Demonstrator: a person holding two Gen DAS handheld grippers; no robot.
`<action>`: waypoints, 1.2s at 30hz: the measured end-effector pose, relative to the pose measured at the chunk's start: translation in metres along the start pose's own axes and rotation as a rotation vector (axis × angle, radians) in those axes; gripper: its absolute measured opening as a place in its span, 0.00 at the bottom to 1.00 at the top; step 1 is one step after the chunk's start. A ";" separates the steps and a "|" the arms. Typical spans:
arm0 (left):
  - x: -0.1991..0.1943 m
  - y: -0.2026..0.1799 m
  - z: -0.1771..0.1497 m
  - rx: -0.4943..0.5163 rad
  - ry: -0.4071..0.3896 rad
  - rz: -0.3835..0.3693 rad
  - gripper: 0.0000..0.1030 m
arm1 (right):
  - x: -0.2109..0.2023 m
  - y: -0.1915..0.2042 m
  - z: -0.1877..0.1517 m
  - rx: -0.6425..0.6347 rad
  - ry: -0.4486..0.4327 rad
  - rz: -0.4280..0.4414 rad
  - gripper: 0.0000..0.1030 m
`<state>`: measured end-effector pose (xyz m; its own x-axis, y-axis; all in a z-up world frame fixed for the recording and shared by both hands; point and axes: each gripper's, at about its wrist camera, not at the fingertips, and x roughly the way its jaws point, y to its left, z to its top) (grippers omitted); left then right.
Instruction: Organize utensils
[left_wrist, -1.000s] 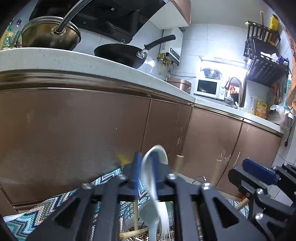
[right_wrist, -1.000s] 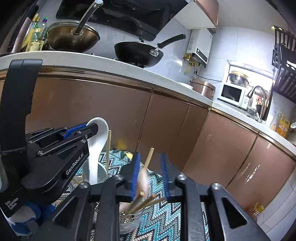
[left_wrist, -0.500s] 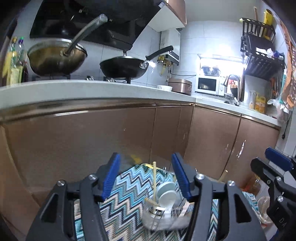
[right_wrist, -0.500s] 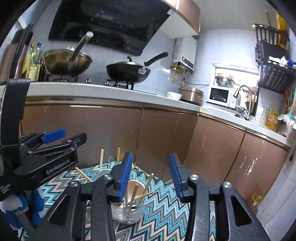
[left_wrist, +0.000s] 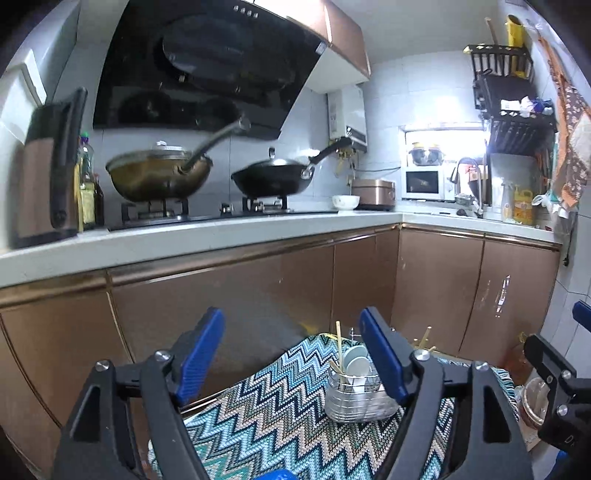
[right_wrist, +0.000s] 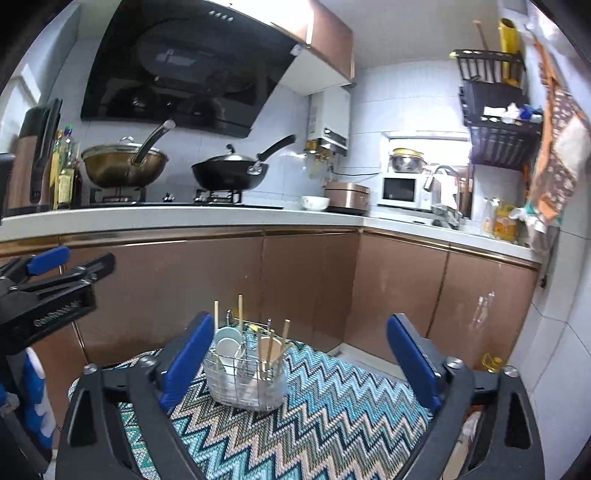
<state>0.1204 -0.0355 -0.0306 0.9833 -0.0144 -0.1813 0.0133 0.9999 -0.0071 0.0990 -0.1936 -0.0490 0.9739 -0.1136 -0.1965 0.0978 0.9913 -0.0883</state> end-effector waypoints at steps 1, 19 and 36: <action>-0.006 0.001 0.001 0.002 -0.007 0.000 0.73 | -0.005 -0.002 0.000 0.008 -0.001 -0.010 0.99; -0.052 0.016 0.010 -0.015 -0.056 0.013 0.73 | -0.063 -0.025 0.003 0.065 -0.042 -0.141 1.00; -0.049 0.020 0.007 -0.019 -0.043 0.044 0.73 | -0.062 -0.032 -0.001 0.071 -0.030 -0.198 1.00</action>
<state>0.0738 -0.0146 -0.0154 0.9898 0.0302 -0.1390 -0.0332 0.9993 -0.0191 0.0354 -0.2187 -0.0350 0.9400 -0.3052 -0.1526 0.3006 0.9523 -0.0530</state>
